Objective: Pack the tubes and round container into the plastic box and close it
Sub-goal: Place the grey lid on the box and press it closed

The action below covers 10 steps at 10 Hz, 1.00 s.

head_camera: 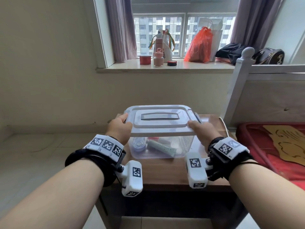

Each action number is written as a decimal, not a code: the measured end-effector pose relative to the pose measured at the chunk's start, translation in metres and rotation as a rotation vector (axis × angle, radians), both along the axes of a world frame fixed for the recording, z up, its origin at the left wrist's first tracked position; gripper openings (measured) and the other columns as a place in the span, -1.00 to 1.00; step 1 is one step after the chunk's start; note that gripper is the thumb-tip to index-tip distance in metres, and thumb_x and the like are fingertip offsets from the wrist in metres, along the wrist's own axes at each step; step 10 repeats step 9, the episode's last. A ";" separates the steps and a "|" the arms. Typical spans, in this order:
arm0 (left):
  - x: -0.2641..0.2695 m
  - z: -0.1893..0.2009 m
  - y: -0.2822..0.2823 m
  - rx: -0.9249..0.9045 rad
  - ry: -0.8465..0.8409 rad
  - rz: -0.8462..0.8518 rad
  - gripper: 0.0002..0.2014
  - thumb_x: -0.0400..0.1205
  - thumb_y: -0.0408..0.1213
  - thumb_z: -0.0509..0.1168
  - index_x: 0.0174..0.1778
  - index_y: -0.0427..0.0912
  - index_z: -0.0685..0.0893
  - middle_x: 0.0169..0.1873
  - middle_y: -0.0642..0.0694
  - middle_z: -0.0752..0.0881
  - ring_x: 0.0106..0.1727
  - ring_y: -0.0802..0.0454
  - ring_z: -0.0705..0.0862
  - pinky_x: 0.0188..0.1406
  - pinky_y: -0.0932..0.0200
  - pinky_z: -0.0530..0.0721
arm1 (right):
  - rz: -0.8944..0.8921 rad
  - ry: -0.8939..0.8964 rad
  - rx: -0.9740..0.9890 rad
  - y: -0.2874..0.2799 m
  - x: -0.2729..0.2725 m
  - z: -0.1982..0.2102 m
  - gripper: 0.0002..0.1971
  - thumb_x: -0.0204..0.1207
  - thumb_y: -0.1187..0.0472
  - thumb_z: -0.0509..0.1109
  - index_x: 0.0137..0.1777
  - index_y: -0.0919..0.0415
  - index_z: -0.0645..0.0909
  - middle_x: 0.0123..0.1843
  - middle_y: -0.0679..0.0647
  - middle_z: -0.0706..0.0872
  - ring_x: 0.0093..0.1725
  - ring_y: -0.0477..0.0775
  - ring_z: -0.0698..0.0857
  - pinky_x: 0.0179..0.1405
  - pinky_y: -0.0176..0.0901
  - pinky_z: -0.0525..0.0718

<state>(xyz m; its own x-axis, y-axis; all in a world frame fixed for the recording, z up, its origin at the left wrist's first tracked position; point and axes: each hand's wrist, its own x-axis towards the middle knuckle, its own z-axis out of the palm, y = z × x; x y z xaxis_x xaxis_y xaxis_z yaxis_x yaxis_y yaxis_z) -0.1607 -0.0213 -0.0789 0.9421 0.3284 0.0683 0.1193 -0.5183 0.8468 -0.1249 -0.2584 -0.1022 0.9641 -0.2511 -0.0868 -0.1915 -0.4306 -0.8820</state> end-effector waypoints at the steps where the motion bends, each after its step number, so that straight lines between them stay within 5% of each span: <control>1: 0.000 0.000 0.001 0.015 0.018 -0.005 -0.46 0.62 -0.39 0.09 0.58 -0.13 0.43 0.48 -0.10 0.57 0.42 -0.12 0.56 0.29 0.20 0.46 | 0.077 -0.108 -0.068 0.009 -0.012 0.016 -0.51 0.25 0.06 0.27 0.23 0.03 0.63 0.06 0.07 0.79 0.08 0.22 0.74 0.20 0.03 0.66; 2: 0.003 0.000 0.003 0.018 0.029 0.004 -0.44 0.61 -0.38 0.10 0.59 -0.11 0.41 0.52 -0.08 0.54 0.45 -0.11 0.55 0.45 0.07 0.49 | 0.117 -0.094 -0.259 0.008 -0.028 0.035 -0.54 0.53 0.19 0.24 0.46 0.06 0.49 0.34 0.03 0.68 0.23 0.07 0.62 -0.06 -0.46 0.37; 4: 0.004 -0.001 0.003 0.044 0.013 -0.010 -0.45 0.61 -0.40 0.09 0.57 -0.10 0.44 0.44 -0.12 0.60 0.17 -0.06 0.60 0.18 0.16 0.53 | 0.169 -0.082 -0.363 0.003 -0.034 0.044 -0.52 0.62 0.19 0.16 0.56 0.12 0.34 0.53 0.09 0.51 0.46 0.09 0.48 0.14 -0.41 0.15; 5: 0.007 0.000 0.003 0.062 0.048 -0.017 -0.43 0.61 -0.38 0.08 0.60 -0.04 0.37 0.46 -0.16 0.57 0.17 -0.10 0.59 0.17 0.14 0.51 | 0.177 -0.064 -0.380 0.004 -0.036 0.047 -0.51 0.64 0.18 0.13 0.57 0.13 0.30 0.51 0.12 0.52 0.45 0.11 0.48 0.11 -0.38 0.19; 6: 0.008 0.003 0.006 0.050 0.106 0.041 -0.27 0.58 -0.33 0.12 0.70 0.03 0.05 0.57 -0.26 0.26 0.42 -0.26 0.49 0.37 -0.01 0.47 | 0.173 -0.046 -0.422 0.002 -0.030 0.043 -0.49 0.62 0.08 0.15 0.57 0.12 0.28 0.47 0.15 0.56 0.39 0.15 0.53 0.04 -0.32 0.34; 7: 0.006 0.016 0.010 0.098 0.077 0.089 -0.20 0.56 -0.18 0.23 0.68 0.06 -0.03 0.56 -0.27 0.15 0.45 -0.30 0.45 0.47 -0.08 0.44 | 0.129 -0.105 -0.337 -0.003 -0.022 0.046 -0.37 0.53 -0.10 0.24 0.55 0.14 0.25 0.49 0.25 0.49 0.42 0.24 0.50 0.35 -0.08 0.44; 8: 0.005 0.036 0.012 0.083 -0.080 0.105 -0.22 0.54 -0.08 0.29 0.66 0.02 0.10 0.56 -0.26 0.22 0.51 -0.21 0.40 0.51 -0.02 0.38 | 0.080 -0.313 -0.245 -0.012 -0.018 0.059 -0.38 0.48 -0.09 0.31 0.48 0.19 0.34 0.43 0.25 0.53 0.38 0.22 0.54 0.41 0.14 0.49; 9: -0.006 0.068 0.010 -0.092 -0.328 0.029 -0.23 0.40 -0.02 0.32 0.58 0.01 0.31 0.44 -0.19 0.43 0.44 -0.11 0.49 0.43 -0.02 0.48 | 0.116 -0.617 -0.047 -0.021 -0.040 0.105 -0.56 0.44 -0.02 0.37 0.28 0.12 0.47 0.16 0.09 0.64 0.17 0.08 0.64 0.18 -0.02 0.64; 10: -0.006 0.068 0.010 -0.092 -0.328 0.029 -0.23 0.40 -0.02 0.32 0.58 0.01 0.31 0.44 -0.19 0.43 0.44 -0.11 0.49 0.43 -0.02 0.48 | 0.116 -0.617 -0.047 -0.021 -0.040 0.105 -0.56 0.44 -0.02 0.37 0.28 0.12 0.47 0.16 0.09 0.64 0.17 0.08 0.64 0.18 -0.02 0.64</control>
